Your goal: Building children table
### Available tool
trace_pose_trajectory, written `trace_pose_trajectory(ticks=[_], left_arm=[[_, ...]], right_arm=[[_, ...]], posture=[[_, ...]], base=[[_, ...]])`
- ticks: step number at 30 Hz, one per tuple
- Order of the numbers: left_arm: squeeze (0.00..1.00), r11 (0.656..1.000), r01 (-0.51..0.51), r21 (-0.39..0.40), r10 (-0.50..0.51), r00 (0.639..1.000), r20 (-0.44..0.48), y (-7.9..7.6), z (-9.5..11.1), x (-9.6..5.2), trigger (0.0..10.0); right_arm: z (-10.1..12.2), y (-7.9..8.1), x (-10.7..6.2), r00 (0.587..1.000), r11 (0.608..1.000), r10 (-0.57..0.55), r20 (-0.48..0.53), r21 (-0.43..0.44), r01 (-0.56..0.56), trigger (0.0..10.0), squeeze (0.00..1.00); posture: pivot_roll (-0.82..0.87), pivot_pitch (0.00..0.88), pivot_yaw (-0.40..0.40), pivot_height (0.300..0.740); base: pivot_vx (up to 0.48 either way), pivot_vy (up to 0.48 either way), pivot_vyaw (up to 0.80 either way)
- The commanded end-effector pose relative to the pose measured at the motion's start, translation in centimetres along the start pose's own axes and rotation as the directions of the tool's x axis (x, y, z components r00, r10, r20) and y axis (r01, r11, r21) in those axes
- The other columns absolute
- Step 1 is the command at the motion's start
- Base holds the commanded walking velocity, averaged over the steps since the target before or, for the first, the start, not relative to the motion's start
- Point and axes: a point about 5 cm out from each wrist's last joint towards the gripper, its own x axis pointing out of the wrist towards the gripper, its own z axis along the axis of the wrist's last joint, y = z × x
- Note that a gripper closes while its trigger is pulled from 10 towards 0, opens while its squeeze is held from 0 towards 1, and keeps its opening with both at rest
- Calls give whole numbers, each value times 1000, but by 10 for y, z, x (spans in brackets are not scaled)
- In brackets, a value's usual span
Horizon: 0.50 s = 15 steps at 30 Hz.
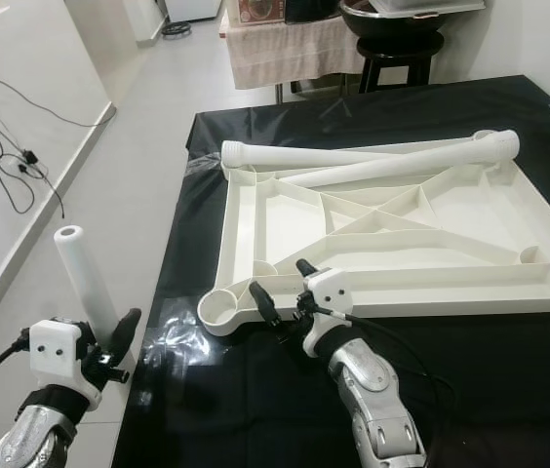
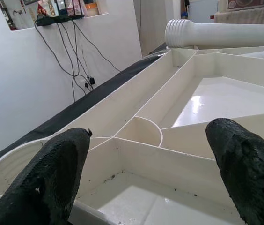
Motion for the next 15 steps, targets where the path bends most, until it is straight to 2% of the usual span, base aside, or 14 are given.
trace_pose_trajectory(ticks=[1,15], left_arm=[[0,1000,-15,-3,15,1000,4,4,2,-3,10000],[0,1000,-17,-2,17,1000,7,5,3,-2,10000]], right_arm=[[-1,2,0,1000,1000,9,-2,22,-9,10000,0],[0,2,1,1000,1000,9,1,24,-9,10000,0]], posture=[[-135,125,109,740],[-135,132,108,740]], base=[[0,0,0],[0,0,0]])
